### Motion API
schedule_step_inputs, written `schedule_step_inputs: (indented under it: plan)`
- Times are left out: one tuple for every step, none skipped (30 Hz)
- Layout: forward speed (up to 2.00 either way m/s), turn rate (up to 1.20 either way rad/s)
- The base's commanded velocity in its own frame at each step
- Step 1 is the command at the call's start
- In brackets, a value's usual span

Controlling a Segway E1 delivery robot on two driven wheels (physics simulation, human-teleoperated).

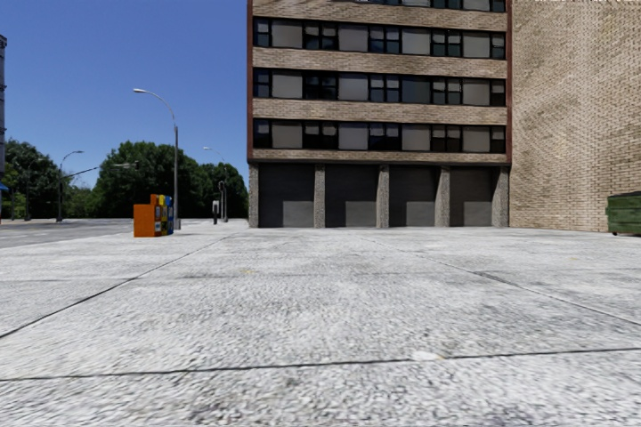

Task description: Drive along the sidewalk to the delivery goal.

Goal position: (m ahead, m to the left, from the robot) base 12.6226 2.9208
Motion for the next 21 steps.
schedule_step_inputs:
  plan:
    - [2.0,0.0]
    - [2.0,0.0]
    - [2.0,0.0]
    - [2.0,0.0]
    - [2.0,0.0]
    - [2.0,0.0]
    - [2.0,0.0]
    - [2.0,0.0]
    - [2.0,0.0]
    - [2.0,0.0]
    - [2.0,0.0]
    - [2.0,0.03]
    - [2.0,0.16]
    - [2.0,0.16]
    - [2.0,0.26]
    - [2.0,0.38]
    - [2.0,0.45]
    - [2.0,0.47]
    - [2.0,0.47]
    - [2.0,0.47]
    - [2.0,0.47]
